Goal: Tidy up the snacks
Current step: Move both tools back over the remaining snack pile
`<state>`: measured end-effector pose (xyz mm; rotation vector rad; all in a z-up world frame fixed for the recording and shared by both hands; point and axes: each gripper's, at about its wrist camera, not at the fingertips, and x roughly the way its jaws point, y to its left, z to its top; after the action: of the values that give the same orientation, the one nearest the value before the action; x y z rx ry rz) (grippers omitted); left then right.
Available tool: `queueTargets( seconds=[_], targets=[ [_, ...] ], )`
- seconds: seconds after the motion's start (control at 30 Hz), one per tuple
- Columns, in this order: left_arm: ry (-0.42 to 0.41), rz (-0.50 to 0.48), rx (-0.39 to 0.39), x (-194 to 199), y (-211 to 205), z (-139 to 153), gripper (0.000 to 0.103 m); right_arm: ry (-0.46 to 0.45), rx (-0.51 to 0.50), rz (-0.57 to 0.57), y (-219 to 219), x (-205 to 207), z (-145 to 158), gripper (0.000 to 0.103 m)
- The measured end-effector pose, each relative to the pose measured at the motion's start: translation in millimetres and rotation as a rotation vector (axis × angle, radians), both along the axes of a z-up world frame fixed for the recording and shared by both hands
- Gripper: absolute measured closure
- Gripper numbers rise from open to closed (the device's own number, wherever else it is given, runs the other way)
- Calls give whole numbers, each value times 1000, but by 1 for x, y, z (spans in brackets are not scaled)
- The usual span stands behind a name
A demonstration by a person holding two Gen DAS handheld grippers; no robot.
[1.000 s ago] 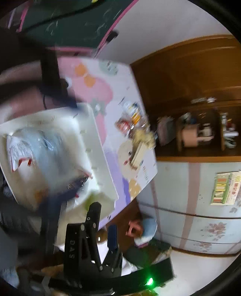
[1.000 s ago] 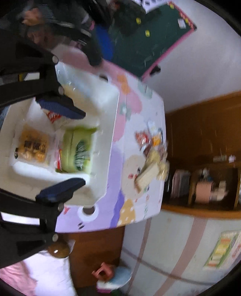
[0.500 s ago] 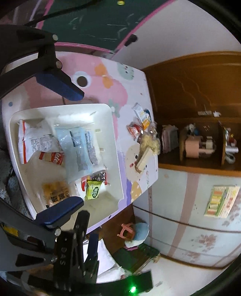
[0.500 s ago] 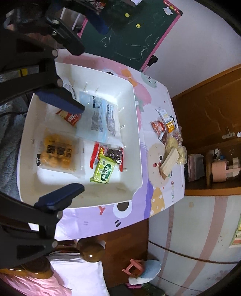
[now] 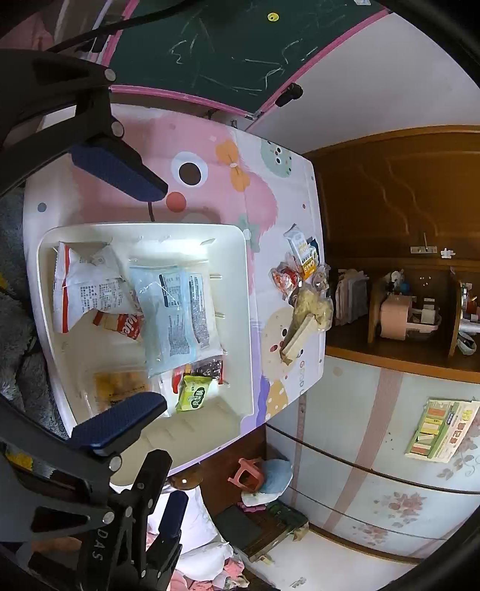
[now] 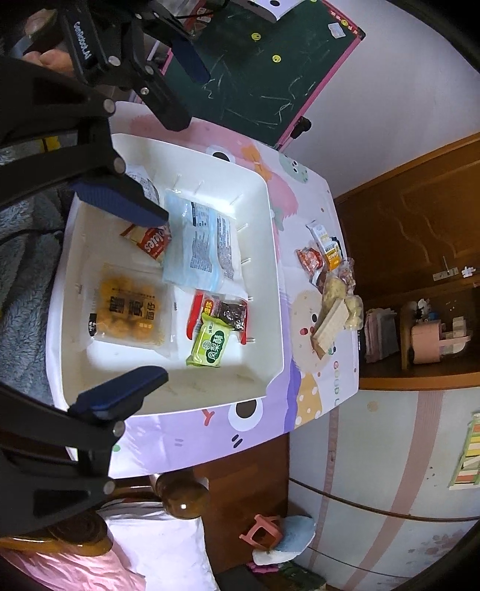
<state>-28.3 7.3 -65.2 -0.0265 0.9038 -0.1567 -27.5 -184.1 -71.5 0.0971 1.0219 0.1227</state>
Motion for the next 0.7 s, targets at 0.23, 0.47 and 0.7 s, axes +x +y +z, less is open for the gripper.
queueTargets(
  seconds=[0.23, 0.47, 0.7],
  targets=[
    [3, 22, -2, 3, 2, 0, 0, -55, -54, -9, 2, -5, 7, 25],
    [14, 39, -12, 10, 6, -5, 0, -73, -17, 21, 2, -4, 7, 29],
    [-3, 29, 35, 15, 0, -6, 0, -117, -12, 4, 0, 0, 9, 30]
  ],
)
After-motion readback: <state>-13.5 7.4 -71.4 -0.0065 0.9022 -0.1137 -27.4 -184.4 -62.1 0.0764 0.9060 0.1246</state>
